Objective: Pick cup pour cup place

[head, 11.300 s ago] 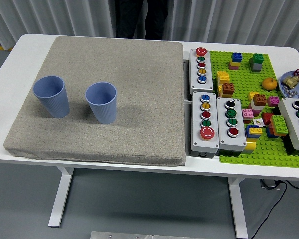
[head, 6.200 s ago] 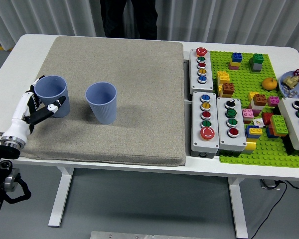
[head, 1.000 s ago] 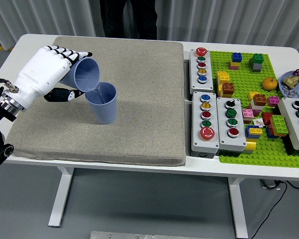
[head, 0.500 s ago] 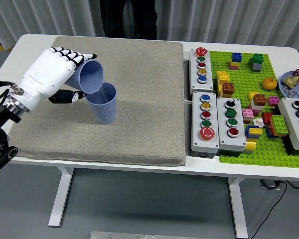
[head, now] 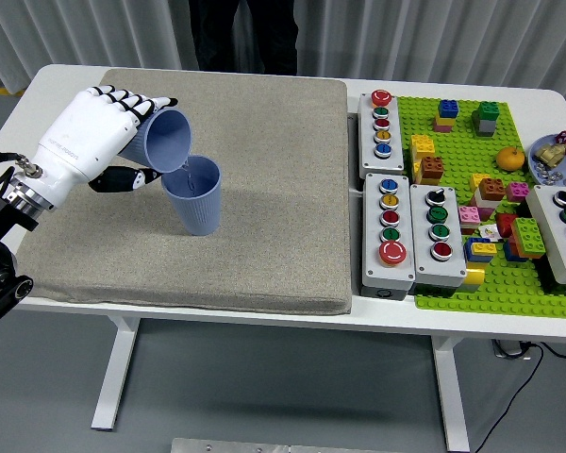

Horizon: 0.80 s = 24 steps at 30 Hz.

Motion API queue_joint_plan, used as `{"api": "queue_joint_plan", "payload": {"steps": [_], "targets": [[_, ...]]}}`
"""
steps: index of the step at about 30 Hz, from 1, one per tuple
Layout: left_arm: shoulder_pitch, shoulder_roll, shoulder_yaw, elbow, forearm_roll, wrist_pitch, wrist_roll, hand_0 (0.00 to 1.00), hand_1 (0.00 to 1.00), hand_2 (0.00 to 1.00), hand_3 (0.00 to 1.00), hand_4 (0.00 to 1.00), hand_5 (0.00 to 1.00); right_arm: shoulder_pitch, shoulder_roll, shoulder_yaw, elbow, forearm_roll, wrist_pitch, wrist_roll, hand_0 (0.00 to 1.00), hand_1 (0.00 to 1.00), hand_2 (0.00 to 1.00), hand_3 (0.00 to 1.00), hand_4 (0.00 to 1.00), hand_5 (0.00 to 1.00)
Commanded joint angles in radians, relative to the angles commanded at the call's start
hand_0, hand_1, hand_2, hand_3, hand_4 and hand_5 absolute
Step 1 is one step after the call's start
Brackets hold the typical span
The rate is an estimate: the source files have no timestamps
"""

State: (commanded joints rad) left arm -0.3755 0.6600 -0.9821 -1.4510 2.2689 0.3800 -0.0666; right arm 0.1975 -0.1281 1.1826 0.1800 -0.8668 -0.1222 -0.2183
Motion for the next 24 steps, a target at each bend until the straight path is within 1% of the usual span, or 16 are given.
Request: {"api": "queue_joint_plan", "payload": {"steps": [13, 18, 24], "targets": [[-0.024, 0.016, 0.044, 0.004, 0.0, 0.036, 0.029, 0.402, 0.514, 0.672, 0.698, 0.58, 0.025, -0.002, 0.001, 0.0, 0.0, 0.001, -0.001, 0.0, 0.742, 0.712, 0.732, 0.645, 0.218, 0.415], [-0.039, 0.033, 0.065, 0.004, 0.0, 0.048, 0.053, 0.403, 0.514, 0.671, 0.698, 0.577, 0.02, 0.0, 0.0, 0.001, 0.0, 0.003, -0.002, 0.0, 0.742, 0.712, 0.733, 0.645, 0.218, 0.415], [-0.056, 0.042, 0.08, -0.003, 0.0, 0.047, 0.067, 0.405, 0.514, 0.67, 0.697, 0.571, 0.017, 0.002, -0.001, -0.001, 0.0, 0.008, -0.002, 0.001, 0.742, 0.712, 0.733, 0.645, 0.218, 0.415]]}}
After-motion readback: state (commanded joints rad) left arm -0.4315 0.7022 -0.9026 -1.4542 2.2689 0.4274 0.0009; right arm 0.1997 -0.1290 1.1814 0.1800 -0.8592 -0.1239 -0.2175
